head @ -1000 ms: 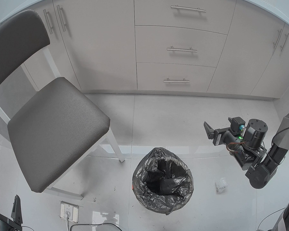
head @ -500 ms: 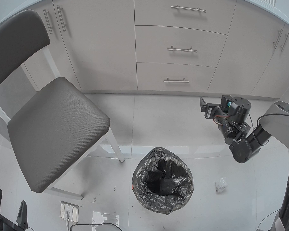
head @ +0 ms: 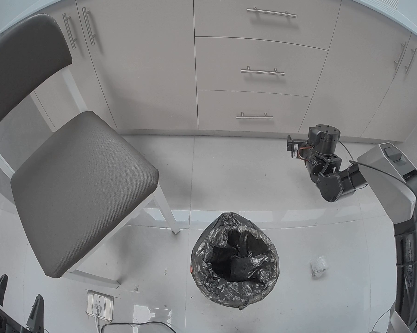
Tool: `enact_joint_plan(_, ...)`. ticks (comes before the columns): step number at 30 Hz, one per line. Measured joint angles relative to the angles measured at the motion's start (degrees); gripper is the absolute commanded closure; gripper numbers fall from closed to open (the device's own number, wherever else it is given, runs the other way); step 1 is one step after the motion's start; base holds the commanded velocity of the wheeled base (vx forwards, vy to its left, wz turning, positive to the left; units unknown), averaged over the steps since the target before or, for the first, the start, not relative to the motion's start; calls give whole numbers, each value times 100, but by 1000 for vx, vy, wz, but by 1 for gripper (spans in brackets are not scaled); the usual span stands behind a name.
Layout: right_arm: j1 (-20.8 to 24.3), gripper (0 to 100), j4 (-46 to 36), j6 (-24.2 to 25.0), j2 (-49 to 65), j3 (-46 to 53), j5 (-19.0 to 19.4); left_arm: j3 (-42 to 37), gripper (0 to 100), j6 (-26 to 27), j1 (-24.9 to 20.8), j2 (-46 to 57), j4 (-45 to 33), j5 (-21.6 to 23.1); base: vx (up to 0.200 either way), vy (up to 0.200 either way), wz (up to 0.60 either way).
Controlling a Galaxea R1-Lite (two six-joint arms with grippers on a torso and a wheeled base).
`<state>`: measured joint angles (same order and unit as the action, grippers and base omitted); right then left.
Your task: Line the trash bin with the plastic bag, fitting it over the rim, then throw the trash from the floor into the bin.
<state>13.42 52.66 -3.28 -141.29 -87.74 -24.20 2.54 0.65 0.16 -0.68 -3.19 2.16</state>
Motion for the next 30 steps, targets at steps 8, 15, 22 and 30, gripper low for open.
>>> enact_joint_plan(8,-321,0,-841,-251,-951,-1849,-212,16,0,-241,0,-5,2,22,0,0,0)
enact_joint_plan(15,-673,0,-1648,-402,-1808,-2605,-361,18,0,-349,0,-6,2,-20,0,0,0)
enact_joint_plan(22,-841,0,-2391,-552,-2528,-2679,-805,18,0,-368,0,-9,2,-28,0,0,0)
enact_joint_plan(30,-1037,0,-3337,-622,-3305,-2687,-992,24,0,-412,0,-11,2,-30,0,0,0)
